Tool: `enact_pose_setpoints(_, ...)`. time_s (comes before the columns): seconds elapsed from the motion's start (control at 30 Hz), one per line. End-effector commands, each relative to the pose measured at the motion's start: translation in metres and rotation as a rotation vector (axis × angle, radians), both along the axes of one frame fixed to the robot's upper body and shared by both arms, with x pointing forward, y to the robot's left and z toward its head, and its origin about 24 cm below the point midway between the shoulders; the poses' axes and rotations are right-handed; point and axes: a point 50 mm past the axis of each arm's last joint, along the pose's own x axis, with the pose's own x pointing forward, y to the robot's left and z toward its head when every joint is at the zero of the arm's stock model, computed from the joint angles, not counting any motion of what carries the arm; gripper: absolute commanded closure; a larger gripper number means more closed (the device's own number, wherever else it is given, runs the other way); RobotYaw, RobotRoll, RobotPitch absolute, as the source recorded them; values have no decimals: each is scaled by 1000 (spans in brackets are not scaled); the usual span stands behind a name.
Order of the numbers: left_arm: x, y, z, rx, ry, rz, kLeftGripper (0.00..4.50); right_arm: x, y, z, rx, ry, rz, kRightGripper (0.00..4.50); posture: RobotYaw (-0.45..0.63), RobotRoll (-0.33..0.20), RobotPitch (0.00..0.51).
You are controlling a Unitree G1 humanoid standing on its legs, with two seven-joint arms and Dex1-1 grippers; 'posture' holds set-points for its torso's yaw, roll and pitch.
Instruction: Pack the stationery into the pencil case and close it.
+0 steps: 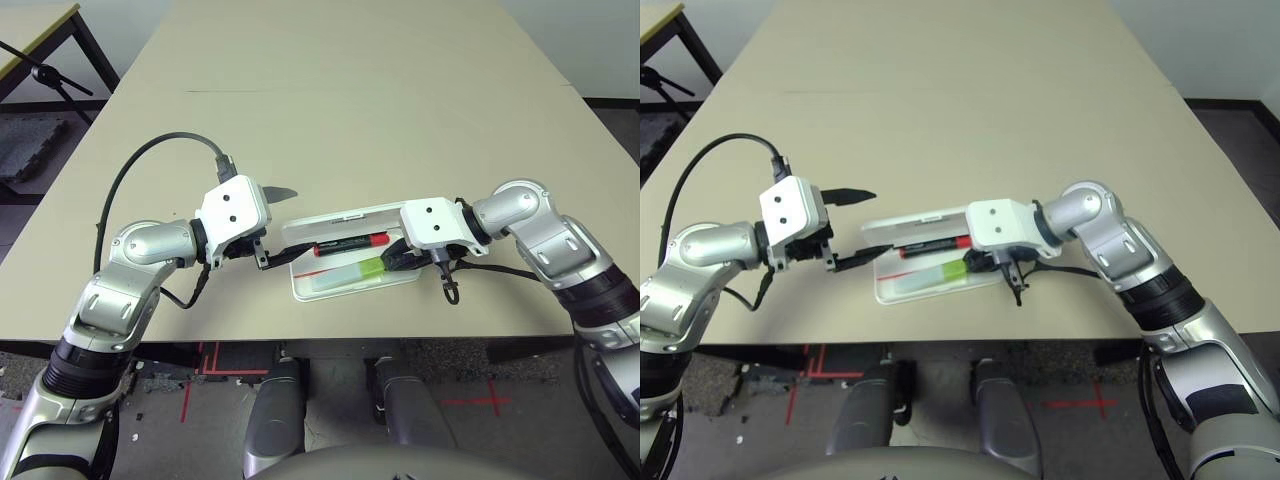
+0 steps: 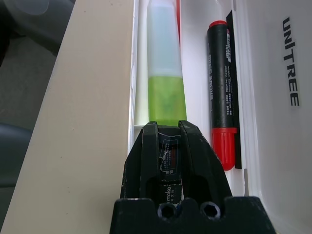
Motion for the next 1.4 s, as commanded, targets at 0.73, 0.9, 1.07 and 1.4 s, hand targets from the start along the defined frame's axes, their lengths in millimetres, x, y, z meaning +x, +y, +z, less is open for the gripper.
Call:
enact_pose_setpoints(0.73,-1,-4,-2,18,-5,-13,0,1,-2,-2,-35,-24,19,4161,104,0,139)
enact_pose_setpoints(0.9,-1,-4,-2,19,-5,-12,0,2,-2,-3,-35,-29,16,3419,106,0,139)
enact_pose_setpoints(1.07,-1,-3,-2,19,-5,-11,0,2,-4,-2,-32,-23,10,1672,106,0,140)
enact_pose_setpoints(1.4,-1,5,-1,28,-1,13,0,-9,-39,11,-16,104,-99,38,113,0,138)
